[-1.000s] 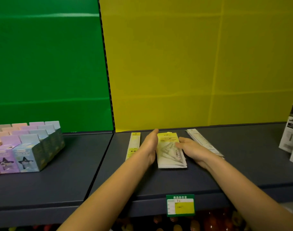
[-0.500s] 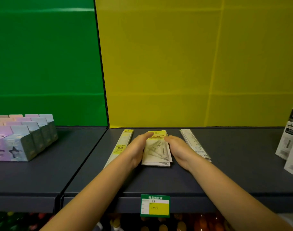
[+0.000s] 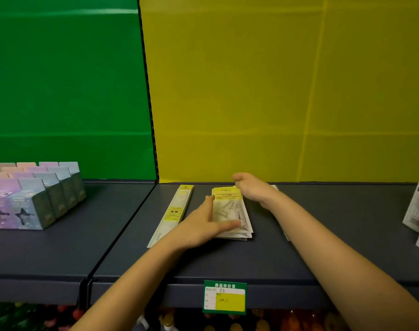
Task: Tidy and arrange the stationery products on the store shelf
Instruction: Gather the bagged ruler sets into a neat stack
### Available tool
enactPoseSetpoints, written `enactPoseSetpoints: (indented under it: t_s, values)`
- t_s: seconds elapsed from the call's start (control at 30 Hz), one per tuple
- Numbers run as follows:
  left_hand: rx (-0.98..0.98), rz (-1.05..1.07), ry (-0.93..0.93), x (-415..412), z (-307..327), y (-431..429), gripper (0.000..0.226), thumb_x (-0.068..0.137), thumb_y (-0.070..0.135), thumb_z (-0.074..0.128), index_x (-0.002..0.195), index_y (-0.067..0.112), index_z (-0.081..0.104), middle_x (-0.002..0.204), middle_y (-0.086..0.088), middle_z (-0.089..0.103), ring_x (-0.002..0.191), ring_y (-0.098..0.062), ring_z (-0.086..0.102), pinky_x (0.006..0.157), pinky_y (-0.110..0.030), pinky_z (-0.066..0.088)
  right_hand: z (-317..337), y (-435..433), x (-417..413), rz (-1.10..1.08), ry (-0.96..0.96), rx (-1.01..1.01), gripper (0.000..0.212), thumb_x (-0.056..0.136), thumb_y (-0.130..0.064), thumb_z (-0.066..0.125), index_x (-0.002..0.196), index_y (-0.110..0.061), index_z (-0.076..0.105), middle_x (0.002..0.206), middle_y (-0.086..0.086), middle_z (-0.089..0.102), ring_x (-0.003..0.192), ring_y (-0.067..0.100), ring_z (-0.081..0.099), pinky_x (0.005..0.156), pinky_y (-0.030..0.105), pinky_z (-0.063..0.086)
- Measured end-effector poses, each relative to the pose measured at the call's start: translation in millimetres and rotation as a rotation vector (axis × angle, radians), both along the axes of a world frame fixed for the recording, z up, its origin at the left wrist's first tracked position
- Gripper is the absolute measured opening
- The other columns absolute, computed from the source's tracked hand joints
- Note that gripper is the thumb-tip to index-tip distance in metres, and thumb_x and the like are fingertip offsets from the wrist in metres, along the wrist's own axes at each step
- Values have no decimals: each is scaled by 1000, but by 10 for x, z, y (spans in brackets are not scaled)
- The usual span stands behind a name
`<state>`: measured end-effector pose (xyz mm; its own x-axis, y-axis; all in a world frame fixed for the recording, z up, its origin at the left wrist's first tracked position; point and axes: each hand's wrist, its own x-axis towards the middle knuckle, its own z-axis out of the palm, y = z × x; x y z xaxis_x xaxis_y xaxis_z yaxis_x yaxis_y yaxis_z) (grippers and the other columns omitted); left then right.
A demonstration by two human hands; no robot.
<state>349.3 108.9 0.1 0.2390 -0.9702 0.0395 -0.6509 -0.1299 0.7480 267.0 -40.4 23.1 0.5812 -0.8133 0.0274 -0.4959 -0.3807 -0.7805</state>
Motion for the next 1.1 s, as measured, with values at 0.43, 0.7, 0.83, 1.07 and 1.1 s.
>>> enactPoseSetpoints:
  t_s: [0.43,0.7,0.83,1.07,1.1]
  values:
    - [-4,-40,-135,94,-50,87,94,71,46,72,146,21,20,147,7,38,120,-3,40,89,-10,28,-39,-319,324,115,350,-58,39,101,-31,21,109,-16,56,137,14,47,132,30,40,103,34,30]
    - [-40,-73,-168,84,-47,64,75,79,42,66,140,17,31,143,4,44,101,3,35,70,-1,25,-8,-319,302,148,377,-83,50,100,-34,22,127,-4,52,138,16,49,126,29,45,107,36,30]
    - [-18,-74,-156,118,-93,35,72,80,42,64,139,12,33,140,1,47,99,2,37,67,2,30,-30,-268,275,133,322,-61,52,100,-36,19,128,-6,52,137,15,51,124,28,46,104,34,31]
    - [12,79,490,207,-127,-189,75,80,60,57,138,17,36,135,17,47,123,0,44,108,-23,34,8,-196,155,-109,-32,99,60,99,-44,18,148,-10,13,158,9,10,145,26,13,115,39,16]
    - [8,85,576,232,-147,-266,82,76,65,56,139,16,37,143,9,44,130,-9,42,114,-32,29,2,-161,111,-134,-88,153,59,99,-44,20,148,-11,12,158,7,10,145,26,13,115,40,16]
